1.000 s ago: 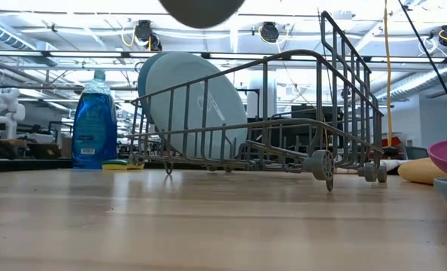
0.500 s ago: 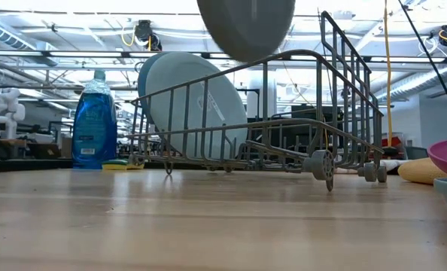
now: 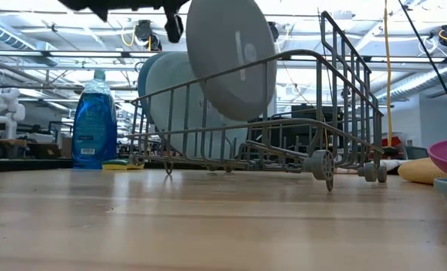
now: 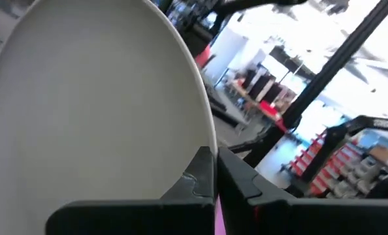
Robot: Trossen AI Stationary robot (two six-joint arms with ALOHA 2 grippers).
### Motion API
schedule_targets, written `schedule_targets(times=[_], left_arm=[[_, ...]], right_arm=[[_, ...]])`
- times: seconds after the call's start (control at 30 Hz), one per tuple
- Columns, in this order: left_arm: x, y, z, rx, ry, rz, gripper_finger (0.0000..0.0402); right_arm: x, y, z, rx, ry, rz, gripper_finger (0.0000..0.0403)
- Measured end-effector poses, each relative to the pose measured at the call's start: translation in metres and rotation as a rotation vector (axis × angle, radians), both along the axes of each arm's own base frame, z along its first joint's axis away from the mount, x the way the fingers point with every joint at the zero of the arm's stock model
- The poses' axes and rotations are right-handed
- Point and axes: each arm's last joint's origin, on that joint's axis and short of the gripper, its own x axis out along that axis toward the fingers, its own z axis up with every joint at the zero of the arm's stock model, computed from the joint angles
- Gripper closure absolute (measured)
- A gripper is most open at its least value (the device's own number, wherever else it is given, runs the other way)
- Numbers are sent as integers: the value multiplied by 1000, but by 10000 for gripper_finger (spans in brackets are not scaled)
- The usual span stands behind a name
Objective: Sort dishes
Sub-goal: Put the big gray plate into the dish rack
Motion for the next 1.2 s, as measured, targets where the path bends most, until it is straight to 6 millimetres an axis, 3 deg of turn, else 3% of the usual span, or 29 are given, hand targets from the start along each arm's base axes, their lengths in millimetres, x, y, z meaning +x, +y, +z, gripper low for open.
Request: schedule_targets(times=[0.23,0.5,0.93,1.2], left_arm=[[-9,19,-24,-39,24,18,401],[-13,30,-31,-64,83,31,401],[-13,31,-39,-75,161,65,401],[-13,32,-38,-71,151,88,343]], right_arm=[[5,2,-5,2,30,14,186],[7,4,-8,6,38,28,186],[8,4,-9,0,45,31,186],[8,4,-10,0,56,34,186]])
